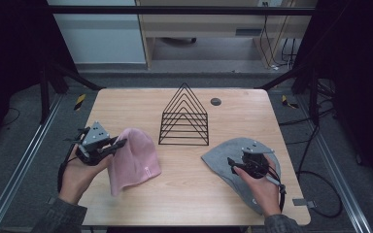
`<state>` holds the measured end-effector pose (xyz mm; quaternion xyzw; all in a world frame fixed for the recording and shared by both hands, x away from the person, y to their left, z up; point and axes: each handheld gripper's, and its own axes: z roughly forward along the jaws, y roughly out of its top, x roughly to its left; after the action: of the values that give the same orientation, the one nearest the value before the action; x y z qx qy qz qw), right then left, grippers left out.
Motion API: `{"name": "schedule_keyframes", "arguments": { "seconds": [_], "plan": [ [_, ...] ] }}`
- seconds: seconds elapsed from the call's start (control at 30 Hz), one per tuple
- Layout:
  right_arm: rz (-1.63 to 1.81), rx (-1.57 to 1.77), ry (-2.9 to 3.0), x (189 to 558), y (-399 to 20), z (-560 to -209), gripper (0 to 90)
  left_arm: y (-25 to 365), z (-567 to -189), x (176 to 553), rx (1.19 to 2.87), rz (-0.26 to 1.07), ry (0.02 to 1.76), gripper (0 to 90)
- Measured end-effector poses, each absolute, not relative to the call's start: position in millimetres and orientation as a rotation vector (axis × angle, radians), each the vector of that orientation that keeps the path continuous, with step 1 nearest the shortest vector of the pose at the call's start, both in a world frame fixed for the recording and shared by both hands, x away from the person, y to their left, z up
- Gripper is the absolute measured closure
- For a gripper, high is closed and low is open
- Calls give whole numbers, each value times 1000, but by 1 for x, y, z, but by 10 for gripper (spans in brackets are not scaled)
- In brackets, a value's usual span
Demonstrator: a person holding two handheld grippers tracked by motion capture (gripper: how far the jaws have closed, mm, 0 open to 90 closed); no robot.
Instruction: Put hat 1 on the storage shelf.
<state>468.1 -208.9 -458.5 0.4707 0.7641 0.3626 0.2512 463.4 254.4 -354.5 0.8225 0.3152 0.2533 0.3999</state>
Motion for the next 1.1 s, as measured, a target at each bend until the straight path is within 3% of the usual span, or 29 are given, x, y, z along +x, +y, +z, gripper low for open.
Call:
{"name": "schedule_keyframes", "arguments": {
  "seconds": [0.73, 1.1],
  "plan": [
    [1026, 921, 2269, 457, -137, -389, 379, 256, -296, 470, 2096, 657, 722, 805],
    [1027, 779, 2391, 464, -88, -387, 435, 253, -272, 463, 2078, 653, 669, 805]
  ]
}}
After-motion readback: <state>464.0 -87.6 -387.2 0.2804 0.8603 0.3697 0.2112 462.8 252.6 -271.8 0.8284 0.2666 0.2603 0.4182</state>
